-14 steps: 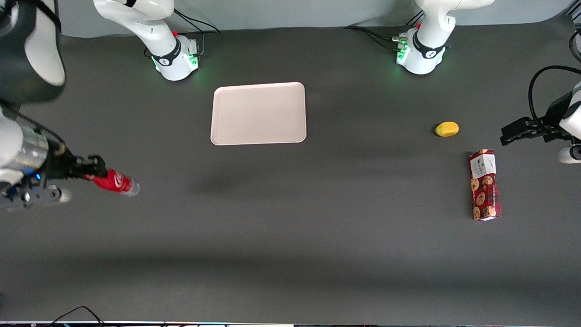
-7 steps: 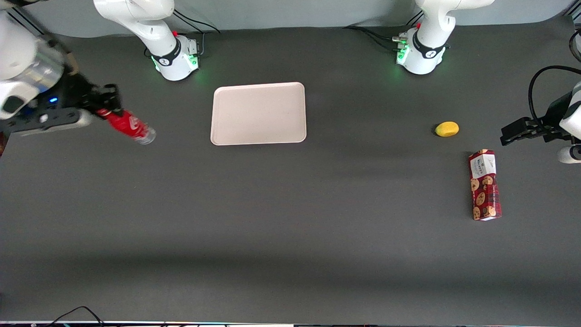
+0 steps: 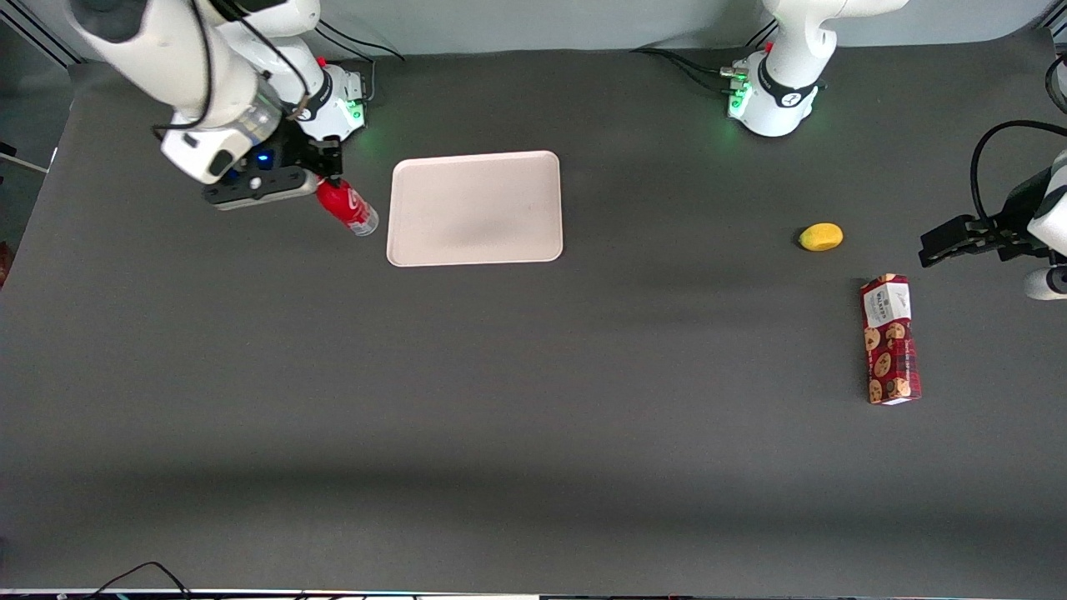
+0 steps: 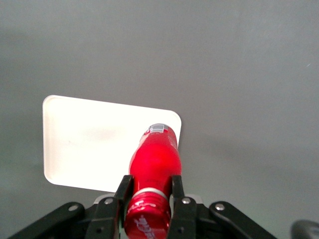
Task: Place coke bottle on tray
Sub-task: 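Lower the red bottle onto the tray's edge and open the right gripper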
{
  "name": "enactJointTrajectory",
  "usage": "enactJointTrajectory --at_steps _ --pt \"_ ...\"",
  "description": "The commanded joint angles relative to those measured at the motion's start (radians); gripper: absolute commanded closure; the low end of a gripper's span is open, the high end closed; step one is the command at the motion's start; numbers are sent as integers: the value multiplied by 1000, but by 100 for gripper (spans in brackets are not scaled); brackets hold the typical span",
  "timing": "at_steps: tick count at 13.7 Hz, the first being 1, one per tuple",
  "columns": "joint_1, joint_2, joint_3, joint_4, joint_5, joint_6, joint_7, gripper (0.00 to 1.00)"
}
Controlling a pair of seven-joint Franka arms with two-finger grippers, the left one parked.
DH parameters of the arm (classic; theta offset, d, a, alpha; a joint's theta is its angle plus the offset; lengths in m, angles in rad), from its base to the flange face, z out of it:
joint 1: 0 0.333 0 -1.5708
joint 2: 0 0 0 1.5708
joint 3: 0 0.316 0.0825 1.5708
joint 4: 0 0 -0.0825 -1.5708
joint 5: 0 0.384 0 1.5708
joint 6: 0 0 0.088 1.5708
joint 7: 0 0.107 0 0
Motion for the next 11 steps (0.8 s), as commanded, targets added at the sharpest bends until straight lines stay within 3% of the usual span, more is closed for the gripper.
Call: enactJointTrajectory --at_steps 1,6,11 --pt "-11 -86 75 -171 46 104 44 100" --pt "-11 -58 195 -392 115 417 118 100" --pt "-11 20 205 -479 115 551 113 100"
